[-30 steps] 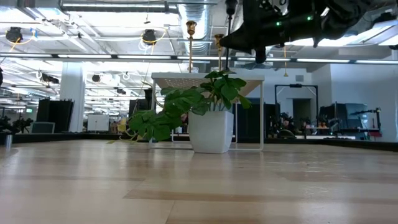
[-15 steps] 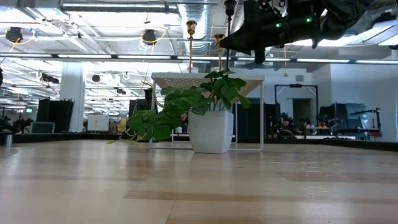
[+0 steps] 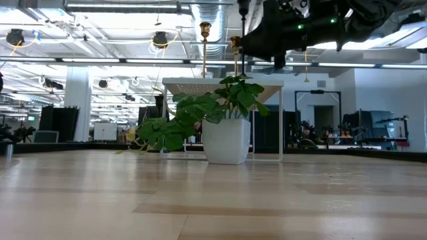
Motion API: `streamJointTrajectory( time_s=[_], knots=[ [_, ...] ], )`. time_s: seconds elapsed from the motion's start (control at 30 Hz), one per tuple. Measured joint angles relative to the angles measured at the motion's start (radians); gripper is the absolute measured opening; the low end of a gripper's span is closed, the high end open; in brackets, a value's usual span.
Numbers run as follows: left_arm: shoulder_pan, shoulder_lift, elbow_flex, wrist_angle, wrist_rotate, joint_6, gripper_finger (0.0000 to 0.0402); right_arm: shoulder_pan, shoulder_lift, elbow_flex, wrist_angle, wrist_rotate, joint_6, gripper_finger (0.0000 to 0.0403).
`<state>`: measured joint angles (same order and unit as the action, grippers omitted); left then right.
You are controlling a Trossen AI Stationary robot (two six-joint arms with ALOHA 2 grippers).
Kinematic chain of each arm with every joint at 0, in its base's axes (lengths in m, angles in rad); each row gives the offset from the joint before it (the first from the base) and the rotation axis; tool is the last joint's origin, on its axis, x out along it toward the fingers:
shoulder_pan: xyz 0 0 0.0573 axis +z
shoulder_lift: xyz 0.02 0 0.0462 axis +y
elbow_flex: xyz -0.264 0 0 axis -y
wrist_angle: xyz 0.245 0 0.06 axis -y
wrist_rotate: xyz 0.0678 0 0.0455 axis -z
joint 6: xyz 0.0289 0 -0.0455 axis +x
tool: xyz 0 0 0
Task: Pick & Place candle stick holders
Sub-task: Align the black candle holder with the other black candle holder on the shelf
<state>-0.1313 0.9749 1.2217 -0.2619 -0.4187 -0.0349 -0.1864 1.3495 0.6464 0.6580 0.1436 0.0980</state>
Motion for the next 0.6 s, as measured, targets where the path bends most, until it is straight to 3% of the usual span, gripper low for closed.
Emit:
streamJointTrajectory(
  time_s=[0.27, 0.47, 0.6],
  knots=[
    [0.000, 0.000, 0.000, -0.019, -0.004, 0.000, 0.0121, 0.000, -0.180, 0.000, -0.258, 0.006, 0.016, 0.0243],
    [0.000, -0.027, -0.001, -0.208, -0.136, -0.041, 0.0121, 0.004, -0.405, 0.000, -0.504, 0.012, 0.085, 0.0248],
    [0.000, -0.050, -0.001, -0.359, -0.252, -0.145, 0.0108, 0.022, -0.541, 0.000, -0.559, 0.013, 0.113, 0.0232]
  ],
)
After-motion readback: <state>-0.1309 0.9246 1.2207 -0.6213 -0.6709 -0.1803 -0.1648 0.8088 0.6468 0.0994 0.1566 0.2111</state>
